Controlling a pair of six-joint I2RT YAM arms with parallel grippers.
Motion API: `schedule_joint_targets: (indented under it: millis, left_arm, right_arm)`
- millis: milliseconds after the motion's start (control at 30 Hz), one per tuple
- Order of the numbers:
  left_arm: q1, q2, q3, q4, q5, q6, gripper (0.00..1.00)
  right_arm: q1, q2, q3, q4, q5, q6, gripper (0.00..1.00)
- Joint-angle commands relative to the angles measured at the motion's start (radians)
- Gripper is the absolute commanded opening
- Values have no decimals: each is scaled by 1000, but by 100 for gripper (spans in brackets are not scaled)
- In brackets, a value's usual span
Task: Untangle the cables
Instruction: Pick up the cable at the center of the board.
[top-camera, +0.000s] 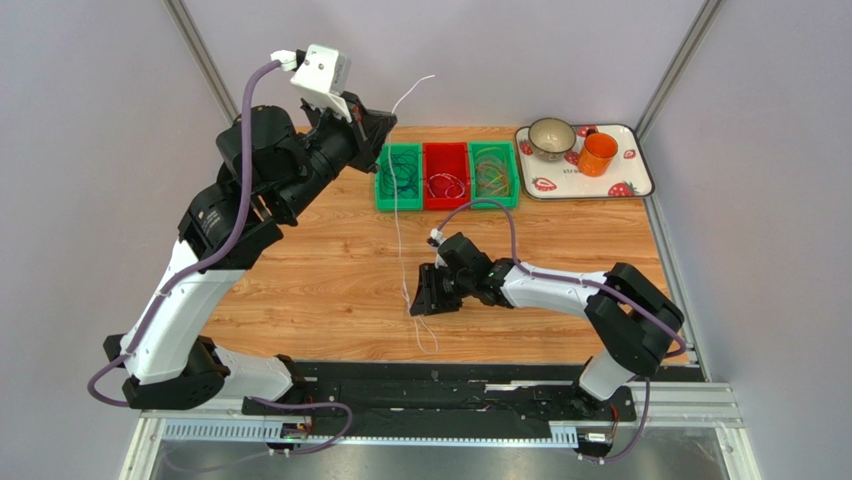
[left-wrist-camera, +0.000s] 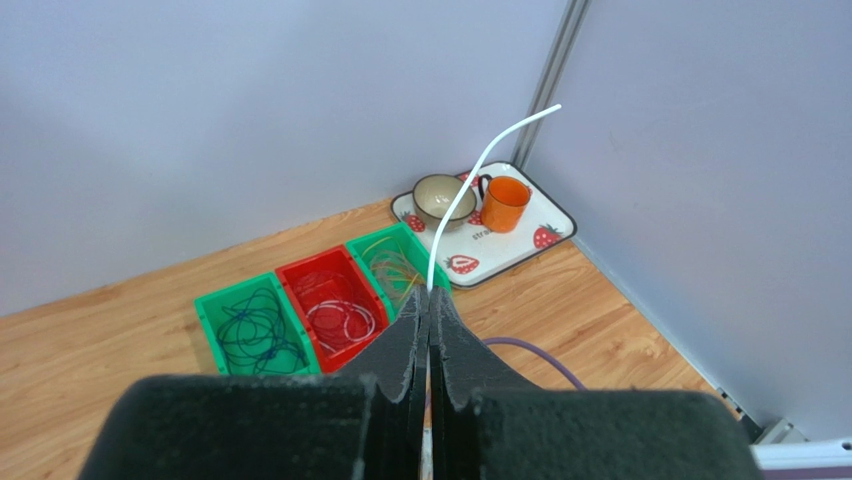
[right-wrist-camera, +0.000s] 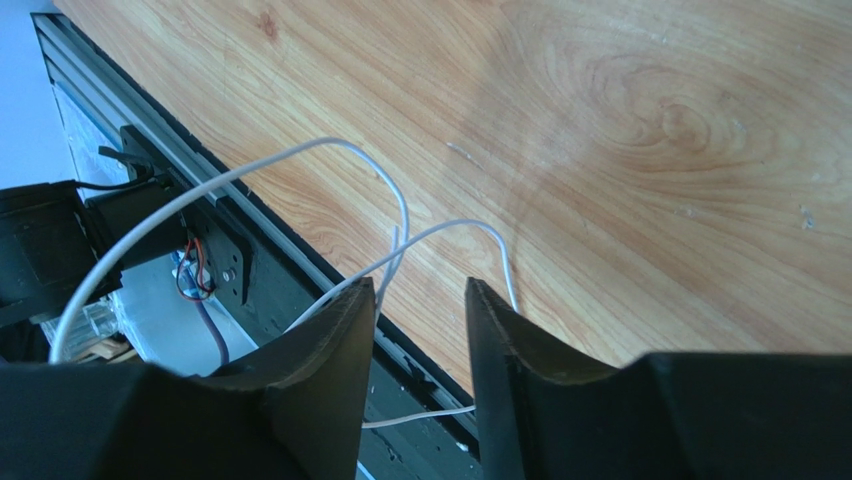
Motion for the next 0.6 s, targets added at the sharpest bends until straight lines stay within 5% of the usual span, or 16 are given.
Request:
schedule_joint_targets:
  millis: [0,300,367,567]
  left_arm:
    - [14,-6,108,25,-6,53,0]
    - [23,50,395,-1,-63,175,0]
    - [23,29,364,0,-84,176,0]
    - [26,-95,33,80,-123,117,0]
  right_arm:
    - [9,47,41,48,24,-7,38]
    - [9,82,45,8,76,-18,8]
    - [4,69,76,-34,95,-33,0]
    - [-7,3,179,-180,179,-96,0]
